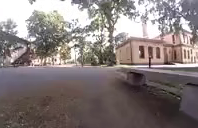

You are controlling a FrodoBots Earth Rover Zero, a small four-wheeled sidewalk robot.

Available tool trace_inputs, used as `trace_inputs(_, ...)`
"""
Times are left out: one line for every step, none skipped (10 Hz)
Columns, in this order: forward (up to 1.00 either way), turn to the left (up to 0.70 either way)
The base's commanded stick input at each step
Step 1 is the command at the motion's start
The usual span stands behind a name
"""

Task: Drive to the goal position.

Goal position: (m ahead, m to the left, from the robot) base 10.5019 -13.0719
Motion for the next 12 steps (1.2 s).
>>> trace_inputs(0.44, 0.02)
trace_inputs(0.44, 0.02)
trace_inputs(0.44, 0.02)
trace_inputs(0.44, 0.02)
trace_inputs(0.44, 0.02)
trace_inputs(0.44, 0.02)
trace_inputs(0.44, 0.02)
trace_inputs(0.44, 0.02)
trace_inputs(0.44, 0.08)
trace_inputs(0.44, 0.27)
trace_inputs(0.44, 0.26)
trace_inputs(0.44, 0.25)
